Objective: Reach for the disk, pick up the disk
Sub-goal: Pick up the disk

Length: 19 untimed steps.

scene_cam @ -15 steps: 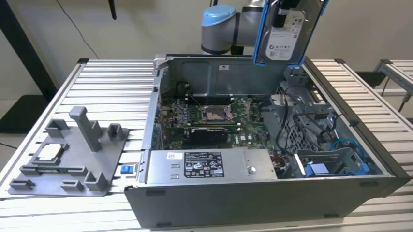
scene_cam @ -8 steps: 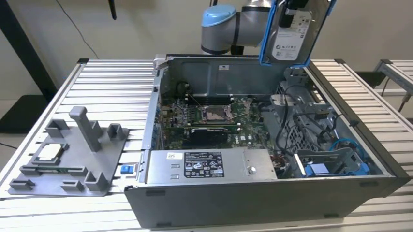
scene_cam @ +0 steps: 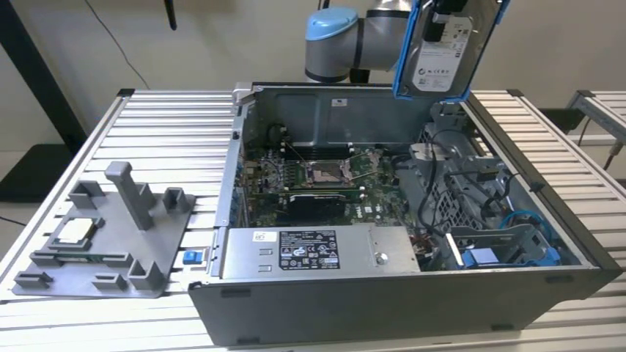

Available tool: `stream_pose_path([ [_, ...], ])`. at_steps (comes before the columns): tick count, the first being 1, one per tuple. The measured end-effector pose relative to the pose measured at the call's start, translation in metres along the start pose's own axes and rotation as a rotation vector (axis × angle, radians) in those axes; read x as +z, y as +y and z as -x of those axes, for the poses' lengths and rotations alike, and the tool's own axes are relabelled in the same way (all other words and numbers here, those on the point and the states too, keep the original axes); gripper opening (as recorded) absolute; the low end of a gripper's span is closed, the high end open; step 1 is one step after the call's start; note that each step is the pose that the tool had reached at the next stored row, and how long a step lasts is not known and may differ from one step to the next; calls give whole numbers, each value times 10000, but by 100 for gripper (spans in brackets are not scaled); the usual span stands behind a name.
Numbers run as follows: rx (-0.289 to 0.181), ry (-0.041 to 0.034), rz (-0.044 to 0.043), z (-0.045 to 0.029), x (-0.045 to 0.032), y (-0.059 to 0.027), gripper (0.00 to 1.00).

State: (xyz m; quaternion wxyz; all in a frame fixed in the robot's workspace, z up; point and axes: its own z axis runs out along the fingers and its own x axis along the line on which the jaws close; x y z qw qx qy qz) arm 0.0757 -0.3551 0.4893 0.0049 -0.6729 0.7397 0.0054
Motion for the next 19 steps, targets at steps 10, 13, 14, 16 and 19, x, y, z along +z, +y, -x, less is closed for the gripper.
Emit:
stream_pose_path([
  [10,-1,1,0,-52,0,-6,0],
  [13,0,0,2,-117,1,-12,0],
  [14,-1,0,2,-141,2,-14,0],
  [16,0,0,3,-188,3,-18,0],
  [19,2,1,3,-257,5,-25,0],
])
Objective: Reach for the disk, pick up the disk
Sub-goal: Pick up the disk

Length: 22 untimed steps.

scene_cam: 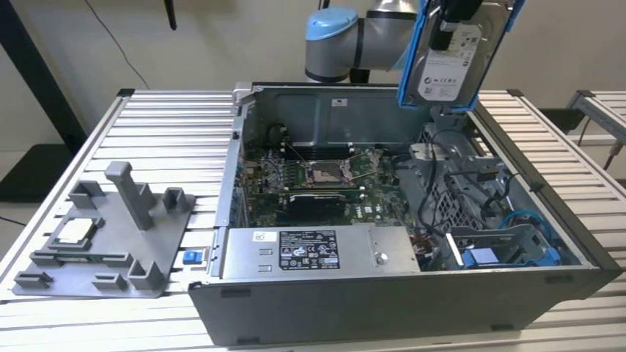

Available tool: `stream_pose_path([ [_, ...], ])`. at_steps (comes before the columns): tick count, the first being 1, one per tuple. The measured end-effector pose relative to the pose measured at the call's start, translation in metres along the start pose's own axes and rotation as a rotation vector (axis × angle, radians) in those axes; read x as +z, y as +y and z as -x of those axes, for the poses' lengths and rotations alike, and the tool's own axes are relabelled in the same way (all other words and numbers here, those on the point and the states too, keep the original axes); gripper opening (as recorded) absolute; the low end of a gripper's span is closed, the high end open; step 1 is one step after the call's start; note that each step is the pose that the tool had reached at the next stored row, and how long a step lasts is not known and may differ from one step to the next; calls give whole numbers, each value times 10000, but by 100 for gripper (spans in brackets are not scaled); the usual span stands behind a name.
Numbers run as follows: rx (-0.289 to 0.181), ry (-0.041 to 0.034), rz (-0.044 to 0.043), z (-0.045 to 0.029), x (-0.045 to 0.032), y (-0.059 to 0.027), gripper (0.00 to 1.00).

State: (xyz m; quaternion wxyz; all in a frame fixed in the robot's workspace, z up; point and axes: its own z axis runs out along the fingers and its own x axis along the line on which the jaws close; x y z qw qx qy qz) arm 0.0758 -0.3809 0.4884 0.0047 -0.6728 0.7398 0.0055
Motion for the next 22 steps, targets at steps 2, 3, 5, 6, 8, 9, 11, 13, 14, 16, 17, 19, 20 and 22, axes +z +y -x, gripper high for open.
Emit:
stream_pose_path([
  [2,2,0,0,-42,2,-4,0],
  [3,3,1,0,-64,2,-6,0],
  [5,5,0,1,-109,4,-10,0],
  [6,5,0,1,-132,5,-12,0],
  [8,8,0,1,-180,7,-17,0],
  [9,9,1,1,-203,7,-19,0],
  [11,12,0,1,-253,9,-24,0],
  [13,14,0,1,-301,11,-29,0],
  [14,15,-1,1,-325,12,-31,0],
  [16,18,-1,1,-377,15,-36,0],
  [17,20,-1,1,-405,16,-38,0],
  [19,23,0,1,-458,20,-43,0],
  [20,24,0,1,-484,22,-46,0],
  [22,28,0,1,-539,25,-51,0],
])
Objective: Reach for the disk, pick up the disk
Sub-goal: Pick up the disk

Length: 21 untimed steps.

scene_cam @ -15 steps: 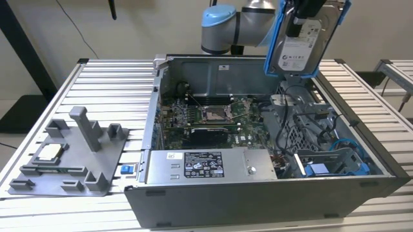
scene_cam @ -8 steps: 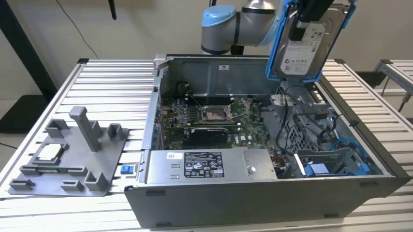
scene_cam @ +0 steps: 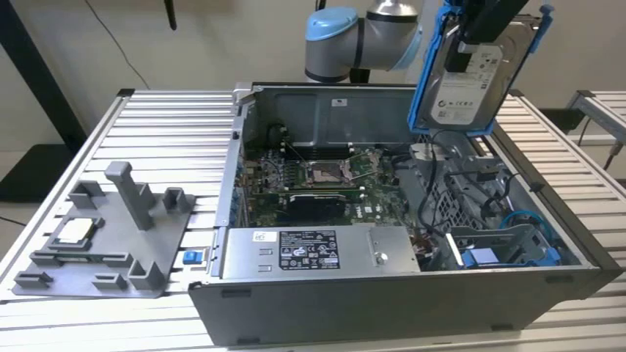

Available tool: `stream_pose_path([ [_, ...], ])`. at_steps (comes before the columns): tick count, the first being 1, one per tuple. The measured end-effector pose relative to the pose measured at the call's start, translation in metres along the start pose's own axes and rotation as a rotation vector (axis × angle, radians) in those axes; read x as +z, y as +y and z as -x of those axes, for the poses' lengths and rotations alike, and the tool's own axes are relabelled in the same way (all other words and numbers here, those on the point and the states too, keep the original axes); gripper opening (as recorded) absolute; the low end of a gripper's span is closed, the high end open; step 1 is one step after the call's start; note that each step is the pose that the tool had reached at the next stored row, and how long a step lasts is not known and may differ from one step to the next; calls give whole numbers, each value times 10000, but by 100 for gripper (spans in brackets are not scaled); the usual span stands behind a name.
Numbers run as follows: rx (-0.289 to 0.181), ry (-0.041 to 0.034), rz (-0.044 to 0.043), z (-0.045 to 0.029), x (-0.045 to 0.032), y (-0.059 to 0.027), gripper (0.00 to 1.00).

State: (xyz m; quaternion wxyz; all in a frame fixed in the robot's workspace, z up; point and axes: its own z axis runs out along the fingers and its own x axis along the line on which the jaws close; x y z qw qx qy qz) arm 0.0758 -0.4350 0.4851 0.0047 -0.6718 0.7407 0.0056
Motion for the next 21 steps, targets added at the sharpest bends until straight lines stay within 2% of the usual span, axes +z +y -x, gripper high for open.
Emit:
stream_pose_path([
  [15,25,0,-1,-394,31,-38,0],
  [19,26,4,18,-406,22,-50,0],
  [21,26,3,19,-421,-8,-57,0],
])
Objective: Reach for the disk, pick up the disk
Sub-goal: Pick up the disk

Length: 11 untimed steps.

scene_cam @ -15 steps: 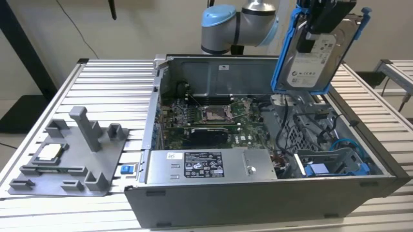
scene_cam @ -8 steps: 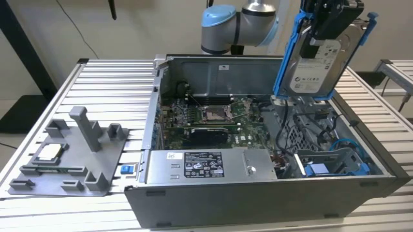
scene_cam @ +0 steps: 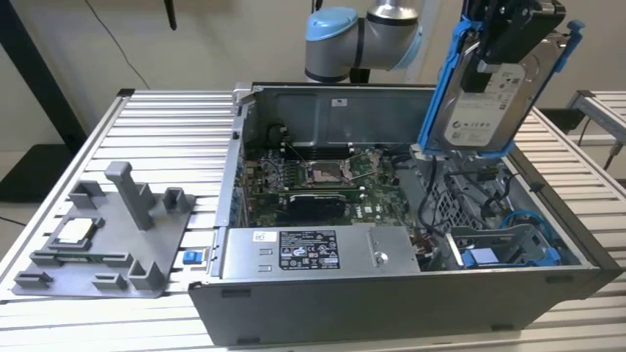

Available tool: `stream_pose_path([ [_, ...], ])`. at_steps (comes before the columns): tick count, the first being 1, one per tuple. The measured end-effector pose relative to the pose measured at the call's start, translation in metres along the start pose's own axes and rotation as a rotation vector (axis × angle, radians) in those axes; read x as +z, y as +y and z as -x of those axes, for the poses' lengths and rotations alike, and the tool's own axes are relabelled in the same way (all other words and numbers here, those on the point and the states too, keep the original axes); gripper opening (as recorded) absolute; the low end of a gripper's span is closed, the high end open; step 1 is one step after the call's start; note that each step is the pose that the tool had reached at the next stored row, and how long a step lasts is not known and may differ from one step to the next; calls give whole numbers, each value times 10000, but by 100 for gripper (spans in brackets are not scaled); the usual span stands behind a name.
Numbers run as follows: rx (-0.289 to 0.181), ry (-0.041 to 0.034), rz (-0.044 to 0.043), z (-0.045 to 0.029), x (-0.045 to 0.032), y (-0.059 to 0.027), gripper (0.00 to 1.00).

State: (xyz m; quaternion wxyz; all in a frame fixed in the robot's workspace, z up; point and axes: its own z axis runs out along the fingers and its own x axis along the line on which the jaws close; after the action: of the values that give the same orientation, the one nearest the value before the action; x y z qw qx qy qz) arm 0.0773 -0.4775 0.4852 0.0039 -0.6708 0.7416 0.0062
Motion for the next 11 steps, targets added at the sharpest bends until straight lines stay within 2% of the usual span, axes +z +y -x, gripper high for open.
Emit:
stream_pose_path([
  [5,0,1,6,-67,-31,-13,0],
  [11,0,4,27,-240,-33,-35,0],
])
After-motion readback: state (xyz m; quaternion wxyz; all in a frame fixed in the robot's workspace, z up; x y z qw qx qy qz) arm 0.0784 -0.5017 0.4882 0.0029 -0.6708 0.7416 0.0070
